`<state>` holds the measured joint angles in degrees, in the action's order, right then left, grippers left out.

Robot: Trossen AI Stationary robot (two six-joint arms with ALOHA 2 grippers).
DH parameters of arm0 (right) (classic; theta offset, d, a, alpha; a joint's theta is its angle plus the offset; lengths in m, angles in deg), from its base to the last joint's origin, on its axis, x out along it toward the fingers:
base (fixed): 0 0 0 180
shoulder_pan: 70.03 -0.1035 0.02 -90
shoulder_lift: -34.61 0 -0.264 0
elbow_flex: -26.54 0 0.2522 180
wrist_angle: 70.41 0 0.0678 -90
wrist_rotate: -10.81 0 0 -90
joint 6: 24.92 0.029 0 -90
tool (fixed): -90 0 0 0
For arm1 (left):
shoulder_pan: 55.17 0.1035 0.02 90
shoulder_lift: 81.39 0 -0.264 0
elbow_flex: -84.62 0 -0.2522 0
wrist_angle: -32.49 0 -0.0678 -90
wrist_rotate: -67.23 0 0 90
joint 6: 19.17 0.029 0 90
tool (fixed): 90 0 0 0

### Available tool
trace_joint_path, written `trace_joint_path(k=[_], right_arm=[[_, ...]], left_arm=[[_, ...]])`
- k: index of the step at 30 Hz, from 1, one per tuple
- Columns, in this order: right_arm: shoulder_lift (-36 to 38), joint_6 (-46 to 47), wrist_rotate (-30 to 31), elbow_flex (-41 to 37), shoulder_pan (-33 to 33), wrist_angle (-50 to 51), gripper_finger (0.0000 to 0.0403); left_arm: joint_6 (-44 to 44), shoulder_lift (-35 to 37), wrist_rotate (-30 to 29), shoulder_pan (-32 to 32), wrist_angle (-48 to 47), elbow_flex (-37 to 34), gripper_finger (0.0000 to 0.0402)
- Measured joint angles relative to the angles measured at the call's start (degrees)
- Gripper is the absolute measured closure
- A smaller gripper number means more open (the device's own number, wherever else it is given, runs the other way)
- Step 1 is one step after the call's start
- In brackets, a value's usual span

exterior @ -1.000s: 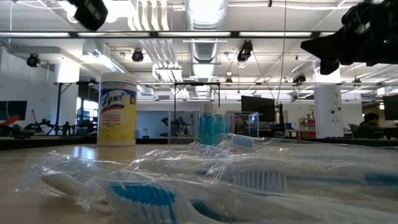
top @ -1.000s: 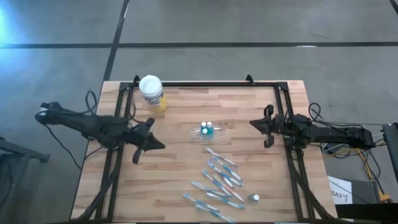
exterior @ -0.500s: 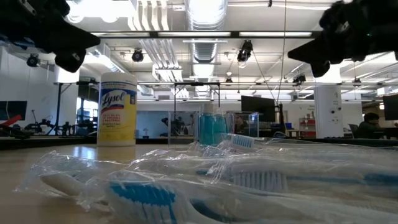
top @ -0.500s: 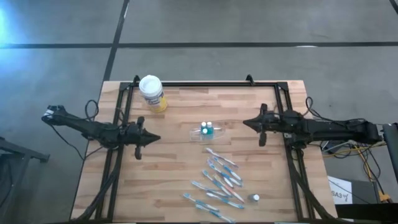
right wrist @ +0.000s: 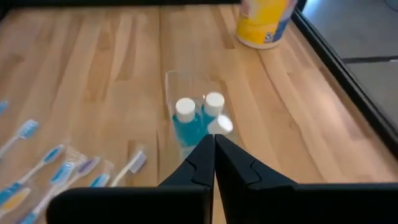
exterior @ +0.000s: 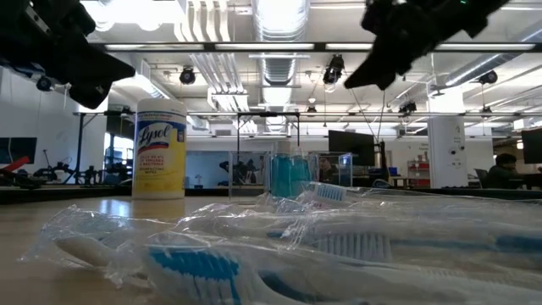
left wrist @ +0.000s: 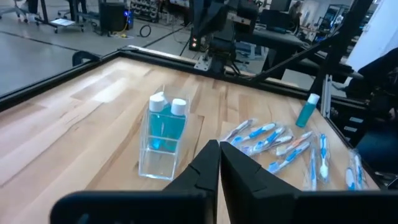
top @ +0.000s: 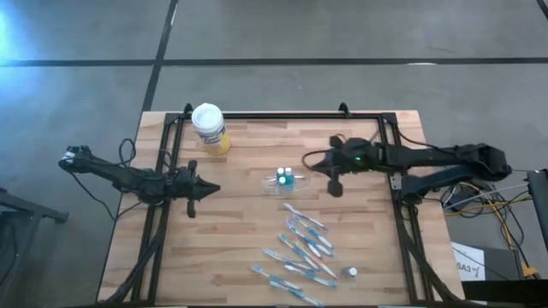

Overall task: Pick & Place toothbrushing station
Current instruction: Adjust the blue mouthwash bottles in the middle compartment of the transparent organizer

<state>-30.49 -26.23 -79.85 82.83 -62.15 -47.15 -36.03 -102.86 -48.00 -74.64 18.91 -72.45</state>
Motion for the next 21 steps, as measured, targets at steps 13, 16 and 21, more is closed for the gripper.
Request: trace_joint_path(k=[13,16,21], right_arm=[[-21.89,-11.21,-14.90,19.40,5.06,8.48,0.0388],[-24.88,-11.66,-19.08,23.11,8.95,11.51,0.0369],[-28.91,-15.21,-19.17,30.55,13.50,19.61,0.0322]], left_arm=[[-0.39,-0.09,0.28,-0.02,-0.25,-0.10,0.0389],[0.25,-0.09,0.65,-0.02,-0.42,-0.10,0.0384],[0.53,-0.09,0.65,-0.02,-1.39,-0.10,0.0388]])
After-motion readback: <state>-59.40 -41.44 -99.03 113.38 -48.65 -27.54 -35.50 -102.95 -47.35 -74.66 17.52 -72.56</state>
